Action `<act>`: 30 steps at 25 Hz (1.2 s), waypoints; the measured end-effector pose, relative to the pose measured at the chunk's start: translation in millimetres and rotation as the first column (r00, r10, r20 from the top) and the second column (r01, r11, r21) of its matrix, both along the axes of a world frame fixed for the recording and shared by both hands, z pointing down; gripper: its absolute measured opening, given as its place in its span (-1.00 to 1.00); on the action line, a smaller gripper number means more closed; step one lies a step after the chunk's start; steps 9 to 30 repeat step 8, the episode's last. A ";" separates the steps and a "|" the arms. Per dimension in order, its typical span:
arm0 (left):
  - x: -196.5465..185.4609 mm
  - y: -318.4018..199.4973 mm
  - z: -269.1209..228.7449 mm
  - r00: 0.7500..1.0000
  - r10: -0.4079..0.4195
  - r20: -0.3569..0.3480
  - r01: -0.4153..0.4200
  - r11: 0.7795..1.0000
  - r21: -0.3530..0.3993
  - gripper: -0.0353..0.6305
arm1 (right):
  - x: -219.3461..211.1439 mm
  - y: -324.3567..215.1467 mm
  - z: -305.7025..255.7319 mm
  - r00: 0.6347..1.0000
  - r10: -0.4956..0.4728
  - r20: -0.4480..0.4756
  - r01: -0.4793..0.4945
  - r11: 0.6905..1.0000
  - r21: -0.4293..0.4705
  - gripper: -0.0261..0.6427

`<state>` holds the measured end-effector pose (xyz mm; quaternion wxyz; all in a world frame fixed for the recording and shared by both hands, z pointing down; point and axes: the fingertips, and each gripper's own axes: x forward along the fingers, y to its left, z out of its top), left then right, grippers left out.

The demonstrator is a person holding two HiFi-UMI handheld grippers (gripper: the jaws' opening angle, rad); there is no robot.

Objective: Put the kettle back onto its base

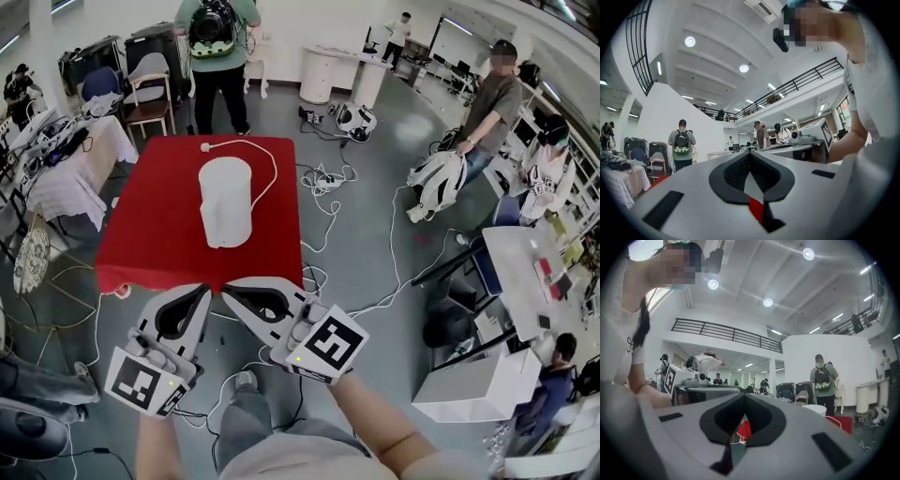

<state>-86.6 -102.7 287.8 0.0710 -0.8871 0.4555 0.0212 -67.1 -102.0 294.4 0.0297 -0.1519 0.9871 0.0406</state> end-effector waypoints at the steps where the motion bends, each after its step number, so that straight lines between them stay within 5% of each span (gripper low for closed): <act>1: 0.1 1.4 -0.4 1.000 0.000 0.000 0.000 1.000 0.002 -0.87 | 0.0 1.5 -0.4 1.000 0.000 -0.001 0.000 1.000 0.002 -0.90; 30: 3.1 4.6 -3.1 1.000 -0.002 0.000 0.002 1.000 0.010 -0.87 | 3.0 6.3 -3.8 1.000 -0.002 0.002 0.002 1.000 0.013 -0.90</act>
